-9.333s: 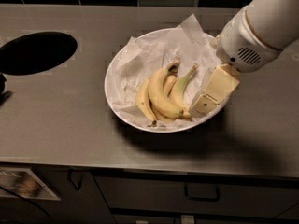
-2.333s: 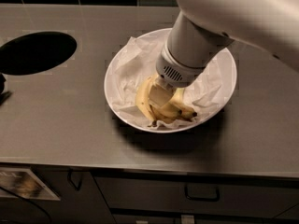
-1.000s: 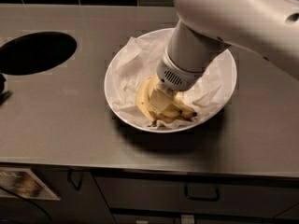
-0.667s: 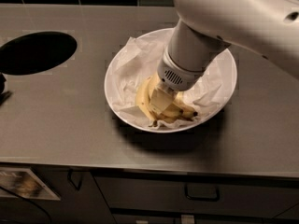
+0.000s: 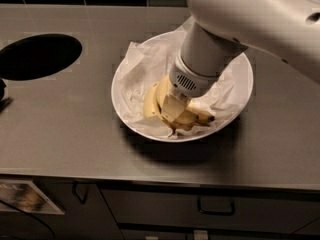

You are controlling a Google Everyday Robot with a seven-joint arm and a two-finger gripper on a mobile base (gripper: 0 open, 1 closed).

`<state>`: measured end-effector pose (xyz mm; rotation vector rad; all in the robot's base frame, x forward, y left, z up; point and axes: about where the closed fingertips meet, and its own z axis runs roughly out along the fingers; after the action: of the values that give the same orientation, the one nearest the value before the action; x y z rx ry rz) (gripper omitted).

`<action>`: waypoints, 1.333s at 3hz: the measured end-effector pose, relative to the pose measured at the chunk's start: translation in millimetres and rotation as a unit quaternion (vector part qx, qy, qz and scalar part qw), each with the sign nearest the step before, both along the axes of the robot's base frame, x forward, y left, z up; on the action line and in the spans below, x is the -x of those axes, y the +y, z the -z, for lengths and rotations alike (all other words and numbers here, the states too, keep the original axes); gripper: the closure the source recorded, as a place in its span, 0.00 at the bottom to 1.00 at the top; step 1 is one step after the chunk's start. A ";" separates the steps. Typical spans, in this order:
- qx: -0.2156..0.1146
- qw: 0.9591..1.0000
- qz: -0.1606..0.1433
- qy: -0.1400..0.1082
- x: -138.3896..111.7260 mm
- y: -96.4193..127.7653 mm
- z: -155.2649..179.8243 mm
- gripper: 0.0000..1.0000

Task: Pick banana from white bowl

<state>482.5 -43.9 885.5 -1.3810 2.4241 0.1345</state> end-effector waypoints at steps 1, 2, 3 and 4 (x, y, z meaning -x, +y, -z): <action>-0.011 1.000 -0.005 -0.015 2.9 -2.3 -11.1 1.00; -0.031 0.999 -0.010 -0.040 7.6 -7.3 -29.7 1.00; -0.053 0.996 -0.012 -0.073 14.5 -15.8 -54.4 1.00; -0.078 0.992 -0.015 -0.097 19.4 -23.8 -72.6 1.00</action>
Offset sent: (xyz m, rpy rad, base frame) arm -0.0130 -0.0160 0.0537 0.1198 -0.1442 0.0307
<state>463.1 -67.7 958.1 -1.2982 2.1859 0.1839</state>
